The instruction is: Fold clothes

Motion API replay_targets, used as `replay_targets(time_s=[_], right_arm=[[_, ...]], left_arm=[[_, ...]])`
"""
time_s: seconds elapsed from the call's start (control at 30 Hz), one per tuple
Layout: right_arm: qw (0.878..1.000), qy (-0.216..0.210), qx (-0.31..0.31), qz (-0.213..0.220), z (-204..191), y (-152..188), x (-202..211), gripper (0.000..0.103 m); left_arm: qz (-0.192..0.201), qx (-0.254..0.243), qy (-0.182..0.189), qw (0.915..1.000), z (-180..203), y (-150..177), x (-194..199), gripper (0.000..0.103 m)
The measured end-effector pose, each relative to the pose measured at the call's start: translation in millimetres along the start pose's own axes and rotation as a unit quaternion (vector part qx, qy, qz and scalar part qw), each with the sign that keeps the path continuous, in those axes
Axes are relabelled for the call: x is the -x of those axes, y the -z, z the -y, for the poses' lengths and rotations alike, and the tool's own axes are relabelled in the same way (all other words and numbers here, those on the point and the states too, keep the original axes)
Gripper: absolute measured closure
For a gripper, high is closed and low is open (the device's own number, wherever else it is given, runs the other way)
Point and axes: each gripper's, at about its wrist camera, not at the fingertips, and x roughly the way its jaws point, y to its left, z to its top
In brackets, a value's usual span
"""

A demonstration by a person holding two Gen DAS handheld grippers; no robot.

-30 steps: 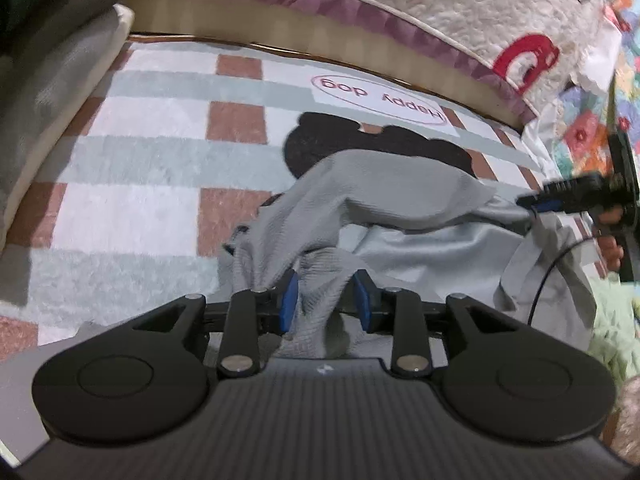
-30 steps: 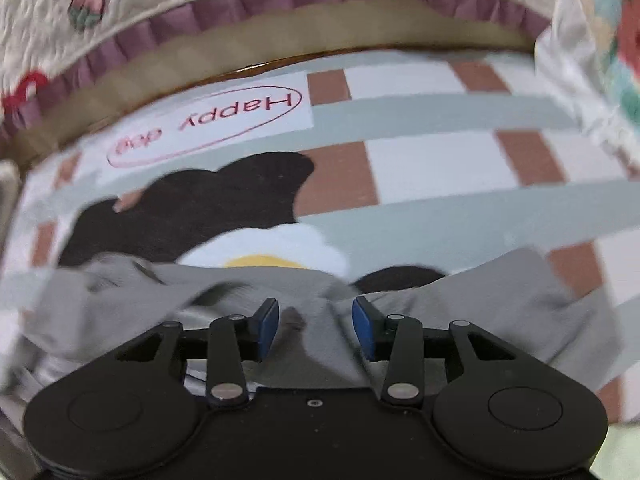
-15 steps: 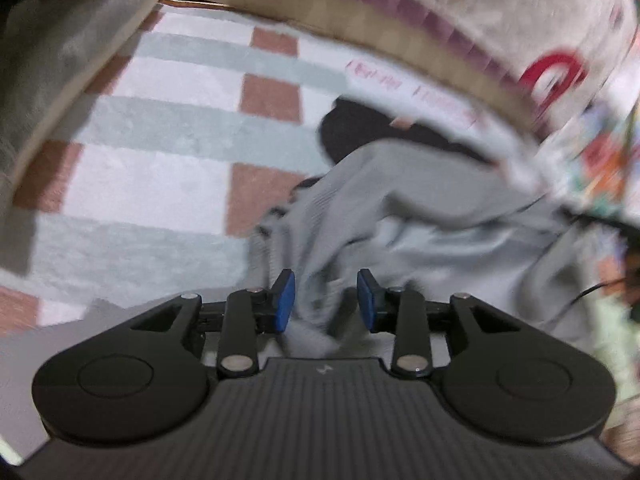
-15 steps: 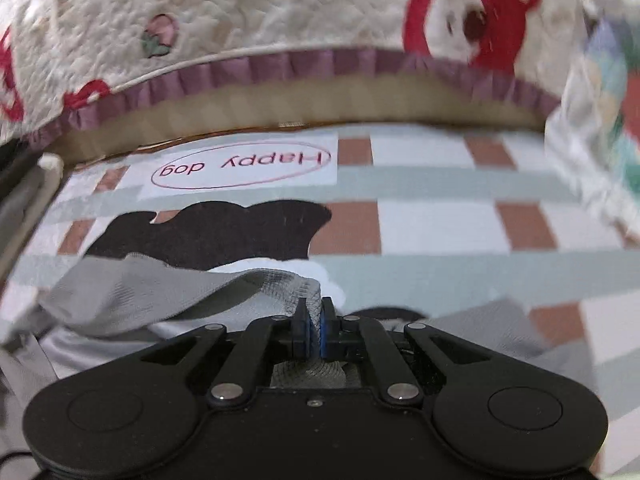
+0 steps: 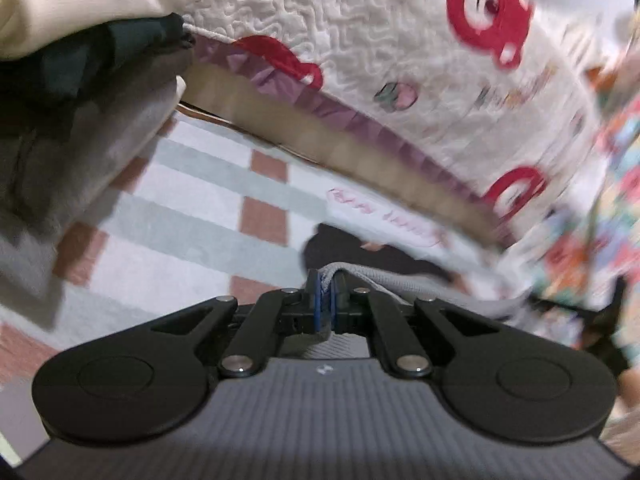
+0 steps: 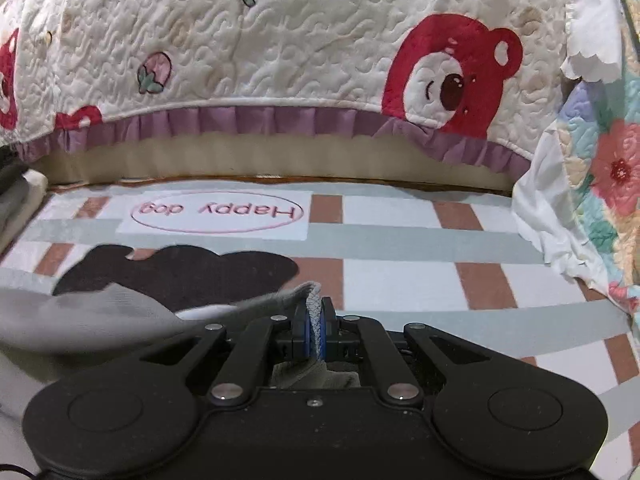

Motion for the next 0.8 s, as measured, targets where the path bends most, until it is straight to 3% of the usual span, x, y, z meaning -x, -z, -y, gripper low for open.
replay_targets(time_s=[0.17,0.27,0.37,0.53,0.7,0.8], right_arm=[[0.999,-0.004,-0.023,-0.038,8,18,-17,0.098],[0.999,-0.006,-0.013,-0.036,5,21,-18,0.098],[0.999,-0.006,-0.013,-0.03,5,18,-15,0.097],[1.0,0.003,-0.006,-0.026,7,14,-15,0.095],[0.996,-0.043,0.068,-0.032,-9,19,-16,0.098],[0.997,-0.052,0.036,-0.035,-10,20,-21,0.098]], left_arm=[[-0.084,-0.024,-0.083,0.9928,-2,17,-34,0.096],[-0.108,-0.027,-0.117,0.9868,-5,21,-46,0.069],[-0.117,-0.008,-0.105,0.9875,-9,23,-46,0.067],[-0.117,0.036,-0.035,0.9918,-11,22,-43,0.067],[-0.103,0.014,-0.081,0.9913,-12,-1,-71,0.07],[-0.103,0.013,-0.089,0.9906,-13,-8,-79,0.07]])
